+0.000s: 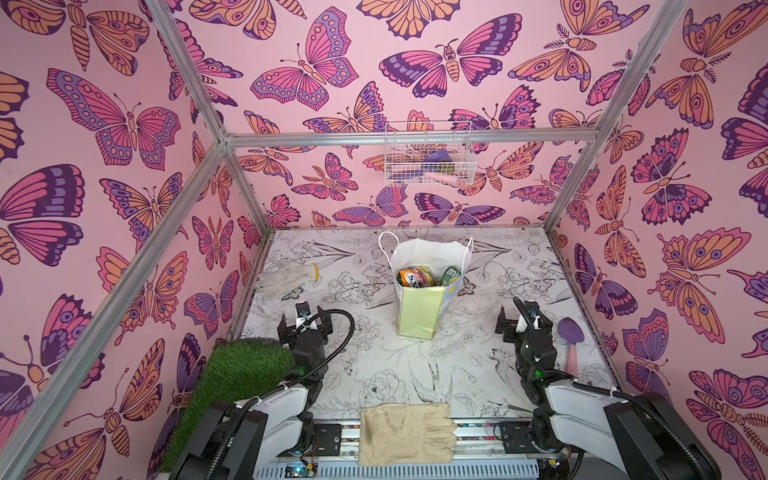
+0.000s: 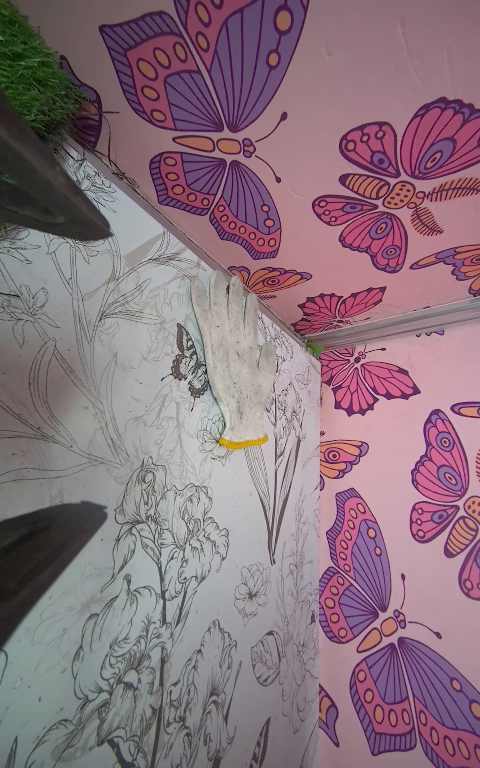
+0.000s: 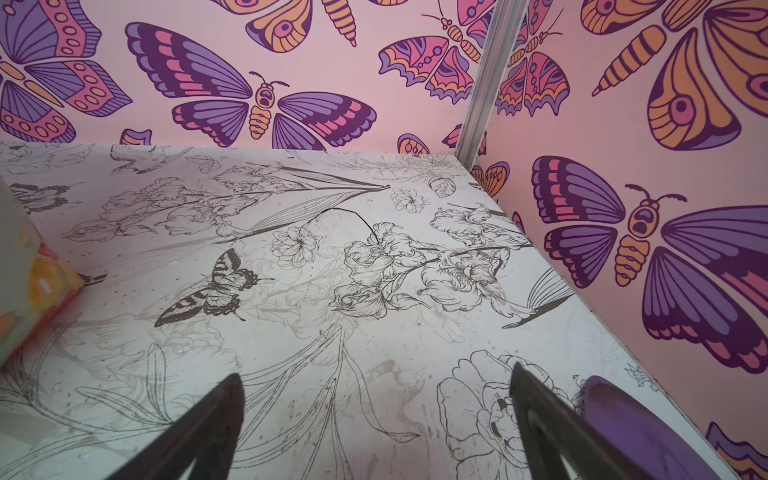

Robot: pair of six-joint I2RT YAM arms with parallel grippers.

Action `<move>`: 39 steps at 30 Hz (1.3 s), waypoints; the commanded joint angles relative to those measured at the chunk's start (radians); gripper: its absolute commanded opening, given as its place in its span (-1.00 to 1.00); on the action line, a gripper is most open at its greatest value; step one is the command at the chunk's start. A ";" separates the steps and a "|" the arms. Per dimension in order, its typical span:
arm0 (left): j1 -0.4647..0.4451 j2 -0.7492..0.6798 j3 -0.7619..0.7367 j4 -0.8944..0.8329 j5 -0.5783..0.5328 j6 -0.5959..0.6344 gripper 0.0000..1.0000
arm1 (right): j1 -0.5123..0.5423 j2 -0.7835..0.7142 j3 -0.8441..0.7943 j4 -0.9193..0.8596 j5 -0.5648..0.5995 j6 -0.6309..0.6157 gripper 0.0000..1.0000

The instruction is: Place the snacks into the paper bag

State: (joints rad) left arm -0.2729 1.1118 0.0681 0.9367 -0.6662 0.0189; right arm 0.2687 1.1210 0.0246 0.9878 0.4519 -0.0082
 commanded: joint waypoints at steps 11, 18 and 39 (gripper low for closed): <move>0.024 0.075 0.021 0.123 0.022 -0.002 0.99 | -0.023 0.073 0.046 0.109 -0.007 -0.004 0.99; 0.035 0.150 0.037 0.211 0.034 0.032 0.99 | -0.040 0.073 0.049 0.097 -0.013 0.008 0.99; 0.061 0.366 0.018 0.483 0.109 0.078 0.98 | -0.087 0.218 0.072 0.252 -0.129 -0.049 0.99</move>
State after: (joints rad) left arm -0.2199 1.4532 0.0948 1.3056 -0.5804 0.0795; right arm 0.1864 1.3380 0.1017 1.1732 0.3557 -0.0357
